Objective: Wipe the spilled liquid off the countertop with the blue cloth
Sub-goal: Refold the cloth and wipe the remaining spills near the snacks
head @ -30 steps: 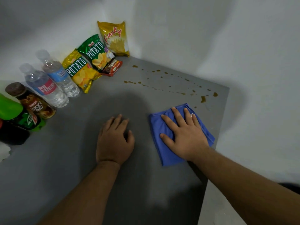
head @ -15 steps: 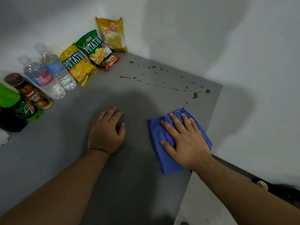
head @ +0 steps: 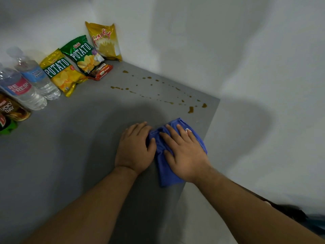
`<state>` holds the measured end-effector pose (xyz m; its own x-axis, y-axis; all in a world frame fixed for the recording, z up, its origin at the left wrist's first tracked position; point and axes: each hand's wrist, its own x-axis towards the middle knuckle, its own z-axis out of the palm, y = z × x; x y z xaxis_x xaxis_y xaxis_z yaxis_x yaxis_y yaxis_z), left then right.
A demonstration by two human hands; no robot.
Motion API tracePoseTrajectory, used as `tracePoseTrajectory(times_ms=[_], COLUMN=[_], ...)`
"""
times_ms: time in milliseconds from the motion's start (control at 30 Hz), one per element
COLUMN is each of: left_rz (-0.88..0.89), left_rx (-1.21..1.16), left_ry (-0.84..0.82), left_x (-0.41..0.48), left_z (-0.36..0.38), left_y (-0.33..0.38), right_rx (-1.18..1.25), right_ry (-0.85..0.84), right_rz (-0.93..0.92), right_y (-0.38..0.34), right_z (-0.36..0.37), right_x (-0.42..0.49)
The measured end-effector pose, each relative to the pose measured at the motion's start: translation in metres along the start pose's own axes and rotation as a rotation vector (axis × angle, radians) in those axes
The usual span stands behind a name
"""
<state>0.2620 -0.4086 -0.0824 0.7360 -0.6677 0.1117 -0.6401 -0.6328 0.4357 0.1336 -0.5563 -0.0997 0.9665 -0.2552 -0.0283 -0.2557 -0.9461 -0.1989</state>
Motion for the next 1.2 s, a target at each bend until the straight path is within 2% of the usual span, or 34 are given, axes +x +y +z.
tracePoseTrajectory(times_ms=[200, 367, 600, 733, 900, 1067, 1200], left_rz=[-0.004, -0.016, -0.045, -0.062, -0.055, -0.062, -0.053], left_rx=[0.074, 0.114, 0.12, 0.117, 0.159, 0.156, 0.131], left_ry=[0.003, -0.006, -0.036, -0.035, -0.042, -0.047, -0.032], left_x=[-0.002, -0.001, 0.001, 0.001, 0.003, 0.003, 0.002], left_z=[0.0, 0.002, 0.004, 0.003, 0.003, 0.003, 0.002], left_y=[0.003, 0.003, 0.002, 0.004, 0.004, 0.003, 0.002], right_rx=[-0.051, -0.056, -0.014, -0.051, -0.025, 0.015, 0.007], right_ry=[-0.017, -0.045, -0.052, -0.048, -0.084, -0.069, -0.03], right_rz=[0.081, 0.136, -0.056, 0.043, 0.196, 0.074, -0.048], right_y=[0.036, 0.031, 0.061, 0.085, 0.064, 0.036, 0.058], right_z=[-0.008, -0.012, -0.013, -0.018, -0.019, -0.011, -0.01], right_x=[0.006, 0.046, 0.002, 0.009, 0.06, 0.055, 0.023])
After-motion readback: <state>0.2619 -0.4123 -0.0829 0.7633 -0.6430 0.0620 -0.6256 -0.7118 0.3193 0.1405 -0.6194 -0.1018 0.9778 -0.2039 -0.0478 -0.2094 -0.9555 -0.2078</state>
